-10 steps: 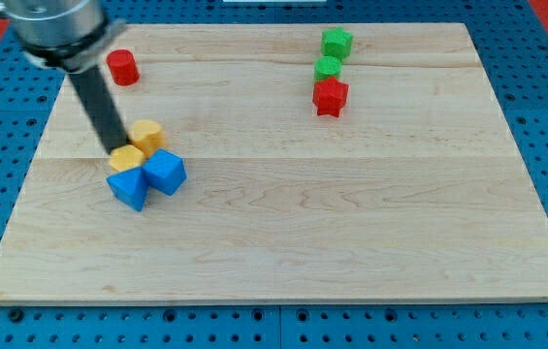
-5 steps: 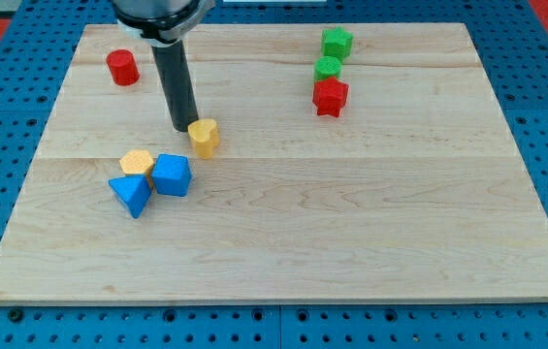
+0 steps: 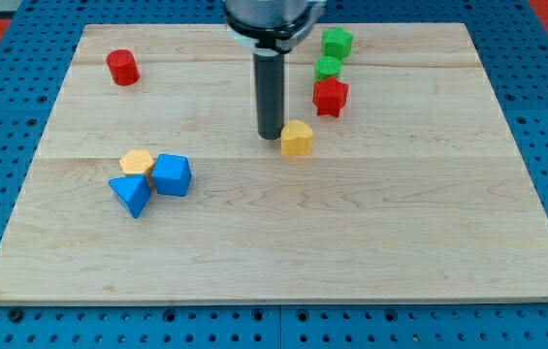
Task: Push the yellow heart below the red star
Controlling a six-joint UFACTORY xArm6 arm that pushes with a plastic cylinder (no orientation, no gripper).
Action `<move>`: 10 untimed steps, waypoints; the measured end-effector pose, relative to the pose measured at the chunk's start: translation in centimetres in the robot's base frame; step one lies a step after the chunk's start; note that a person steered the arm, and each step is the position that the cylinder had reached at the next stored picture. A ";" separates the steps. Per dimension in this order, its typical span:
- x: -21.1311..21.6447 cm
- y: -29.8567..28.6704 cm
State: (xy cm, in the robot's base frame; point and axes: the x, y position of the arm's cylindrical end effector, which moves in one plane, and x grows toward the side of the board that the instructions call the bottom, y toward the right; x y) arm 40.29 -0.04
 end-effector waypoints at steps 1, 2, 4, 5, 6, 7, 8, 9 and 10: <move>2.9 -1.9; 3.8 -0.4; -0.4 2.9; -0.3 3.3; 3.1 1.5; 5.0 6.0; 5.0 9.3; 5.0 5.9; 4.4 5.1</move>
State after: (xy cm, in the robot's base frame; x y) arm 44.67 5.04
